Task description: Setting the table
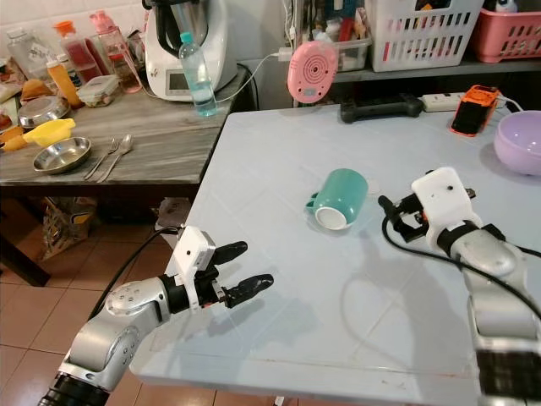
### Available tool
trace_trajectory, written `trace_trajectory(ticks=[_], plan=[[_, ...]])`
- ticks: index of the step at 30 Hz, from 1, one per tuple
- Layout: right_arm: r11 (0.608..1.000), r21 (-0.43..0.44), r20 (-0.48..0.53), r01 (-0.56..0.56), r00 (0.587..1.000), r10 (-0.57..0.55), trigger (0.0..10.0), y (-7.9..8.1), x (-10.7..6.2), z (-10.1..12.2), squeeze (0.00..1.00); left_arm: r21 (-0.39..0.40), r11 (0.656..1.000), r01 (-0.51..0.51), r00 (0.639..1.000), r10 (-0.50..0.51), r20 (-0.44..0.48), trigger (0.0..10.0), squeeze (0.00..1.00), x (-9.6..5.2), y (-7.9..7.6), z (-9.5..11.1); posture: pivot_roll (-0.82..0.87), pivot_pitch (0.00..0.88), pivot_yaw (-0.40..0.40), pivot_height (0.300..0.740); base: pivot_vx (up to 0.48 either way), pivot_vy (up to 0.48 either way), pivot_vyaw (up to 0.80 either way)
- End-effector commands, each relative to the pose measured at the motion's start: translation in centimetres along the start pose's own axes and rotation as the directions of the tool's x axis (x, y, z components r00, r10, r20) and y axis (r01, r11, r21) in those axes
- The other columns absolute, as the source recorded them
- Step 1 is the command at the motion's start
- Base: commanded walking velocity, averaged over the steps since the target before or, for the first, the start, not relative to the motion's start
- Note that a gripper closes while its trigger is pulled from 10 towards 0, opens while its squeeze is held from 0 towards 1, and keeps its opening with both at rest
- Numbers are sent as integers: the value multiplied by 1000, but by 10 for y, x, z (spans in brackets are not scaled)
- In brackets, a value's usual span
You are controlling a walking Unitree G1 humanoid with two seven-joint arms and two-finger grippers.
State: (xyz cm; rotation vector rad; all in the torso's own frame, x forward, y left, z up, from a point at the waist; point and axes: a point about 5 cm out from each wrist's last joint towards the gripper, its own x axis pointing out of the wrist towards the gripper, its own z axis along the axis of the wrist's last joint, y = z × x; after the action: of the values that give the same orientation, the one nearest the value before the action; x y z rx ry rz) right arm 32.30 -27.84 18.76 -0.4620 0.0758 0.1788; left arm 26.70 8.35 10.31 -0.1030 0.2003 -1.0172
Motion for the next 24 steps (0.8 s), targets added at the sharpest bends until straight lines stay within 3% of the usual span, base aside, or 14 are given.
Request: trace_trajectory(ticks=[1, 4, 9, 10, 16, 24], plan=[[998, 56, 51, -26, 998, 23, 10000, -7, 7, 7, 0, 11, 1000, -18, 1000, 18, -2, 10000, 0, -4, 2, 2, -96, 9, 110, 740, 0, 0, 0], [992, 102, 65, -72, 996, 65, 10000, -5, 16, 9, 0, 12, 1000, -19, 1000, 19, -2, 10000, 0, -5, 2, 2, -91, 10, 107, 740, 0, 0, 0], [991, 89, 80, -103, 992, 96, 10000, 2, 32, 13, 0, 9, 1000, -24, 1000, 24, -4, 10000, 0, -7, 2, 1, -84, 14, 107, 740, 0, 0, 0], [991, 71, 68, -117, 991, 112, 10000, 7, 41, 12, 0, 6, 1000, -28, 1000, 28, -5, 10000, 0, -8, 2, 0, -78, 17, 104, 740, 0, 0, 0], [977, 101, 57, -189, 981, 184, 10000, 28, 57, 14, 0, 2, 999, -36, 999, 36, -6, 10000, 0, -10, 2, -1, -63, 18, 99, 740, 0, 0, 0], [930, 117, 83, -349, 936, 341, 10000, 58, 59, 9, 0, 6, 998, -55, 998, 55, -5, 10000, 0, -13, 3, 0, -50, 15, 95, 740, 0, 0, 0]])
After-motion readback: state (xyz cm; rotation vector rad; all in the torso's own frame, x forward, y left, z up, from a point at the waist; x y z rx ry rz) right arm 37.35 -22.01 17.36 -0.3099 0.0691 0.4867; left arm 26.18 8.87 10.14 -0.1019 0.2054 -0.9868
